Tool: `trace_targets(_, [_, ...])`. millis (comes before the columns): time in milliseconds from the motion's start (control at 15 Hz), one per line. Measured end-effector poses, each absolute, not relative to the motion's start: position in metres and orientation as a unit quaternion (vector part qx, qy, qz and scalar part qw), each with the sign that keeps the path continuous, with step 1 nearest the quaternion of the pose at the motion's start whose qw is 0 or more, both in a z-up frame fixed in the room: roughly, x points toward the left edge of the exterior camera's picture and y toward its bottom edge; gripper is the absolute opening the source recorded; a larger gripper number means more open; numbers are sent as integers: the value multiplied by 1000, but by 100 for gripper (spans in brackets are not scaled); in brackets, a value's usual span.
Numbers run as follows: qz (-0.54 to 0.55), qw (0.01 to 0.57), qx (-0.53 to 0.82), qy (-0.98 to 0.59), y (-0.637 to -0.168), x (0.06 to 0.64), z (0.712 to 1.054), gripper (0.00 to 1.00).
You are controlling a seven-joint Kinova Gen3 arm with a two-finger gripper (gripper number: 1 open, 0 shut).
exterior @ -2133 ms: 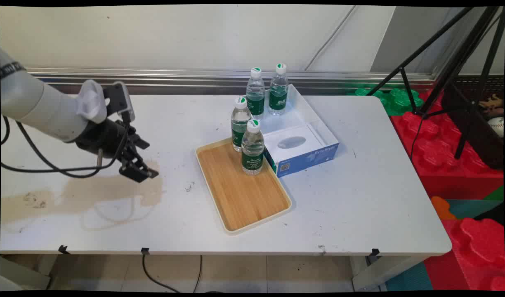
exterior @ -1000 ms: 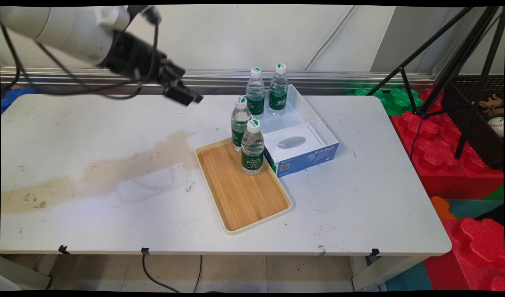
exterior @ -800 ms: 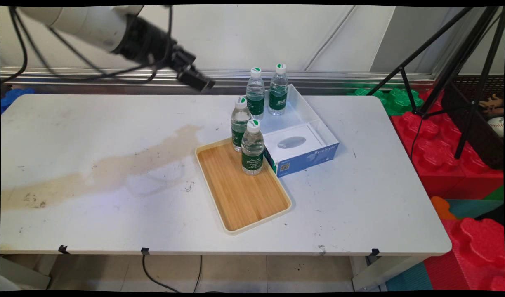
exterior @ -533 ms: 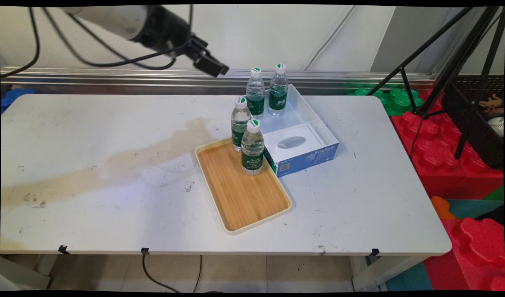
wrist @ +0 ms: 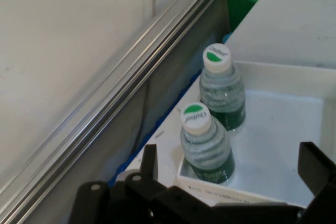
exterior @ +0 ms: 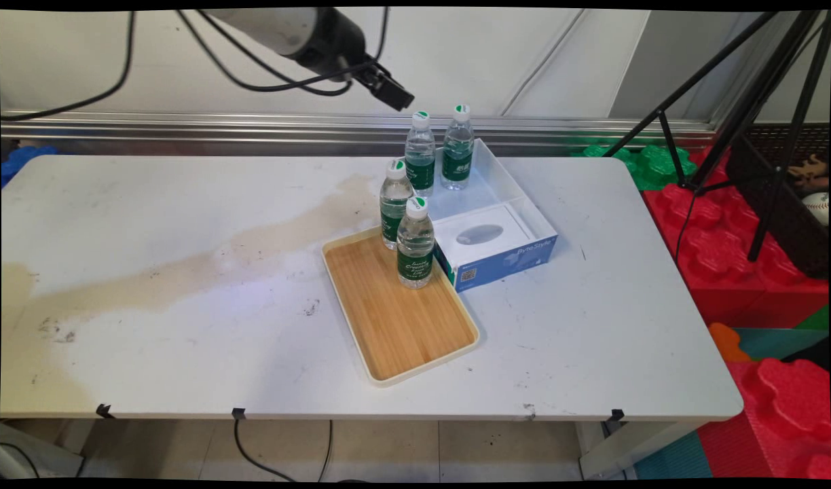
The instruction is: Pick up the green bottle from the white box
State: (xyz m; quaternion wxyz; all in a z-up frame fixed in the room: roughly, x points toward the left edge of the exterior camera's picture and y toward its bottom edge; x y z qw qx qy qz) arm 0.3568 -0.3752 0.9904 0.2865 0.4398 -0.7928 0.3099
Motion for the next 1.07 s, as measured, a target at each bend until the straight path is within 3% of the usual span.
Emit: trace_targets(1067, [257, 249, 522, -774, -479, 335, 905, 100])
